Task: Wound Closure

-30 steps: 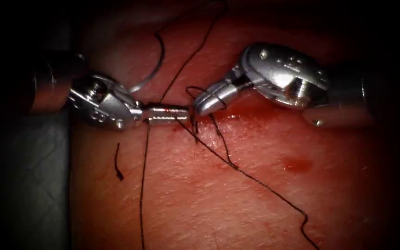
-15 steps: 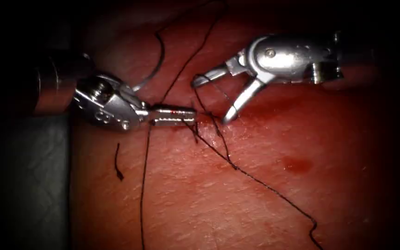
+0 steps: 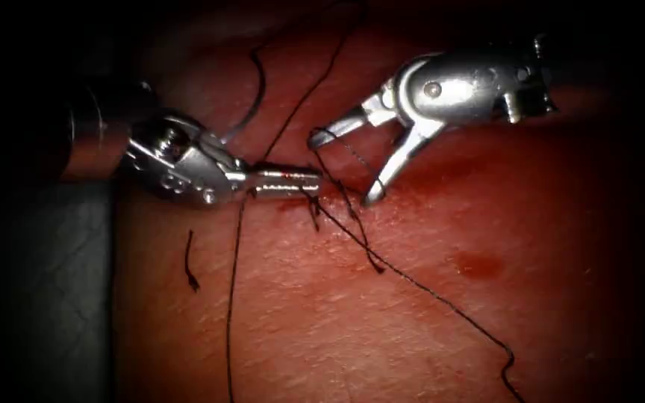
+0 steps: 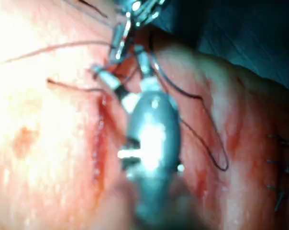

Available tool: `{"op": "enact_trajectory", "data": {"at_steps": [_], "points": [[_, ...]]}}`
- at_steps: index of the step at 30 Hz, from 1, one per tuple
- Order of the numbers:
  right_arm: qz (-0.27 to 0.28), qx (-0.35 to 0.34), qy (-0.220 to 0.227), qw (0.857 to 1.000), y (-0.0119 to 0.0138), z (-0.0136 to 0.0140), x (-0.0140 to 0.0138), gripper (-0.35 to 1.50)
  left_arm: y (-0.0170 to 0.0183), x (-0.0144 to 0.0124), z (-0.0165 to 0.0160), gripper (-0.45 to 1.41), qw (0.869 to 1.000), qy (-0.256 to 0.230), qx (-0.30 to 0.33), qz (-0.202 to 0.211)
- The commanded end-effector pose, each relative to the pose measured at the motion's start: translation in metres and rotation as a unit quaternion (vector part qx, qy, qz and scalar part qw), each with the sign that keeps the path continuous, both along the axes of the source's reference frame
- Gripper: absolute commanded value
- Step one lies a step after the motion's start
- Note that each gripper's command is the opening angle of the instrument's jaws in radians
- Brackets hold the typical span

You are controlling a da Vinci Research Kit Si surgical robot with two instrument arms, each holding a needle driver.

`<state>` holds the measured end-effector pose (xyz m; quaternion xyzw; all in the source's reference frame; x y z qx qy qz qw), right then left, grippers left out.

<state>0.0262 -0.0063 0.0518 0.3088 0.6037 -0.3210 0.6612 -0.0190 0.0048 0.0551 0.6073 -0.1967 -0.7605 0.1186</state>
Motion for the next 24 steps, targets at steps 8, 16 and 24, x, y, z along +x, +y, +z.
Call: {"op": "enact_trajectory", "data": {"at_steps": [8, 16, 24], "points": [[-0.036, -0.014, -0.008, 0.999, -0.0016, 0.0005, -0.0008, 0.11, -0.0006, -0.0004, 0.0022, -0.45, 1.0, -0.003, 0.004, 0.001], [-0.06, -0.026, -0.01, 0.998, -0.0037, 0.0011, -0.0012, -0.23, -0.0011, -0.0014, 0.002, -0.45, 1.0, -0.009, 0.005, 0.004], [-0.095, -0.052, -0.023, 0.994, -0.0049, 0.0011, 0.0001, -0.2, -0.0013, -0.002, 0.0018, -0.45, 1.0, -0.008, 0.006, 0.006]]}}
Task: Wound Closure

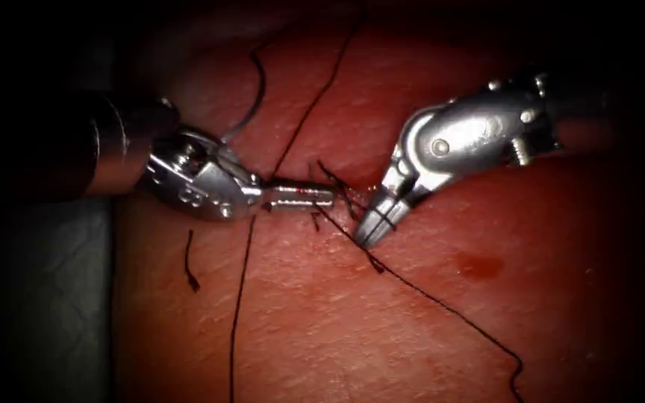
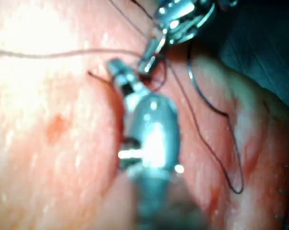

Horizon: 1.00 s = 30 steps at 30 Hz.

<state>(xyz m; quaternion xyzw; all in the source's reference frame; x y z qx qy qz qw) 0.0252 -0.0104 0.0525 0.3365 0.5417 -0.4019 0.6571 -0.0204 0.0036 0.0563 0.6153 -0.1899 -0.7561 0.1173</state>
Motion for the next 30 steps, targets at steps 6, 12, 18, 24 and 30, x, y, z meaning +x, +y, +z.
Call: {"op": "enact_trajectory", "data": {"at_steps": [6, 12, 18, 24, 30], "points": [[-0.037, -0.034, -0.029, 0.998, -0.0014, -0.0003, 0.0018, 0.05, -0.0003, -0.0007, 0.0004, -0.45, 1.0, 0.001, 0.001, 0.003], [-0.058, -0.057, -0.049, 0.995, -0.0014, -0.0002, 0.0015, 0.44, -0.0003, -0.0007, 0.0003, -0.45, 1.0, 0.001, 0.001, 0.003], [-0.077, -0.075, -0.069, 0.992, -0.0012, -0.0004, 0.0009, 0.79, -0.0001, -0.0008, 0.0003, -0.45, 1.0, 0.002, 0.001, 0.004], [-0.093, -0.098, -0.085, 0.987, -0.0023, 0.0003, 0.0013, 0.74, 0.0, -0.0012, 0.0004, -0.45, 1.0, 0.003, 0.002, 0.003], [-0.1, -0.102, -0.087, 0.986, -0.0034, 0.001, 0.0016, 0.61, 0.0001, -0.001, 0.0003, -0.45, 1.0, 0.002, 0.002, 0.003]]}}
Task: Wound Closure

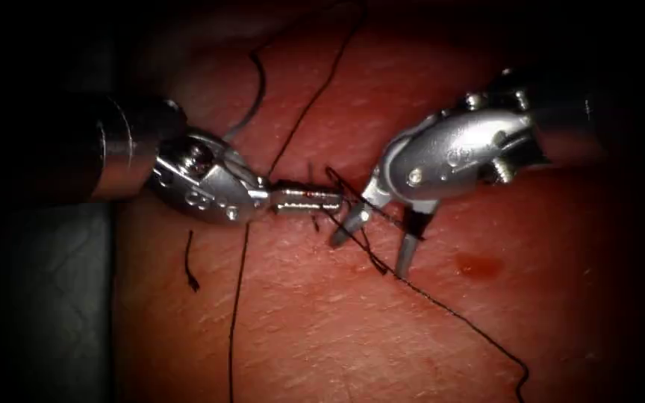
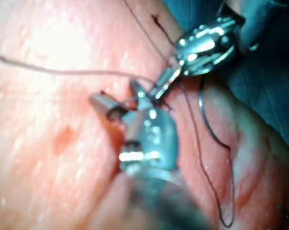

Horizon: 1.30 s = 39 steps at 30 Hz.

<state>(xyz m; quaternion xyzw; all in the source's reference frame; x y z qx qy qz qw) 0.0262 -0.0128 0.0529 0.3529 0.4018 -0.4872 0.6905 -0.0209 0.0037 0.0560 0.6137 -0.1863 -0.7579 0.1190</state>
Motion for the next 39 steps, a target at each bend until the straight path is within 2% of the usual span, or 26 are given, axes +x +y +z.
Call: {"op": "enact_trajectory", "data": {"at_steps": [1, 2, 3, 9, 17, 24, 30, 34, 39], "points": [[-0.004, 0.0, -0.001, 1.0, -0.0011, 0.0007, 0.0007, 0.47, 0.0, -0.0004, 0.0005, -0.45, 1.0, -0.001, 0.0, 0.001], [-0.014, -0.005, -0.009, 1.0, -0.0011, 0.0009, 0.0007, -0.06, 0.0, -0.0003, 0.0005, -0.45, 1.0, -0.001, 0.001, 0.001], [-0.019, -0.006, -0.013, 1.0, -0.001, 0.001, 0.0006, -0.35, -0.0001, -0.0003, 0.0005, -0.45, 1.0, -0.002, 0.001, 0.001], [-0.027, -0.002, -0.029, 0.999, 0.0006, 0.0013, 0.0006, -0.35, -0.0013, -0.0002, -0.0005, -0.45, 1.0, -0.002, 0.0, 0.003], [-0.002, 0.02, -0.008, 1.0, 0.0016, 0.0012, 0.0015, -0.35, -0.0048, -0.0009, -0.0018, -0.45, 1.0, 0.003, -0.004, 0.01], [0.051, 0.065, -0.002, 0.997, 0.0049, 0.0, 0.0011, -0.35, -0.0073, -0.0012, -0.0012, -0.45, 1.0, 0.013, 0.002, 0.021], [0.077, 0.08, -0.002, 0.994, 0.0059, 0.0, 0.0013, -0.35, -0.008, -0.0015, -0.0018, -0.45, 1.0, 0.013, 0.004, 0.02], [0.097, 0.076, -0.007, 0.992, 0.0064, 0.0001, 0.0017, -0.35, -0.0087, -0.0018, -0.0028, -0.45, 1.0, 0.015, 0.005, 0.022], [0.129, 0.068, -0.012, 0.989, 0.0078, 0.0007, 0.0027, -0.35, -0.01, -0.0025, -0.0057, -0.45, 1.0, 0.012, 0.008, 0.026]]}}
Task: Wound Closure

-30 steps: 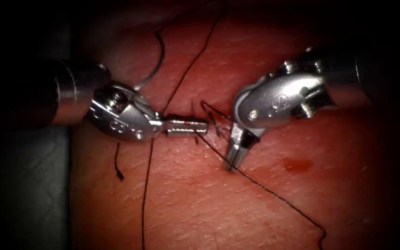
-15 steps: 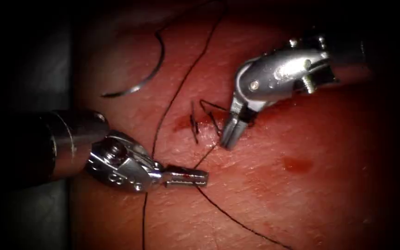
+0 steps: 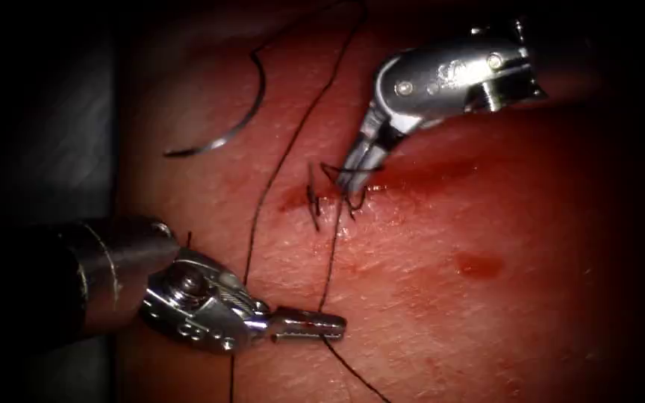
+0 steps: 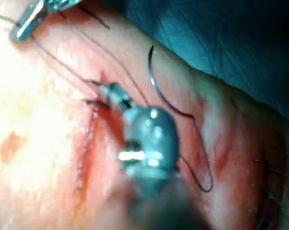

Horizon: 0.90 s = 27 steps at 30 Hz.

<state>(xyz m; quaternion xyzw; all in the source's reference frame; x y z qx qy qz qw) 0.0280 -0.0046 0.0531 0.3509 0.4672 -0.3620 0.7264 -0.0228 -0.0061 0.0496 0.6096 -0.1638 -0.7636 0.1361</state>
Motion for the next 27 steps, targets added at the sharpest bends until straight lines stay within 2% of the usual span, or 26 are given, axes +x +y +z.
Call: {"op": "enact_trajectory", "data": {"at_steps": [1, 14, 27], "points": [[0.006, -0.001, 0.002, 1.0, -0.0003, 0.0007, 0.0009, -0.35, -0.0005, -0.0007, -0.0001, -0.45, 1.0, -0.004, 0.002, 0.003], [0.028, -0.016, -0.002, 0.999, 0.0001, 0.0021, 0.001, -0.35, -0.0039, -0.0019, -0.0046, -0.45, 1.0, -0.013, 0.0, 0.014], [0.065, -0.041, -0.016, 0.997, 0.0017, 0.0041, 0.0013, -0.35, -0.0105, -0.0042, -0.0105, -0.45, 0.999, -0.022, -0.007, 0.042]]}}
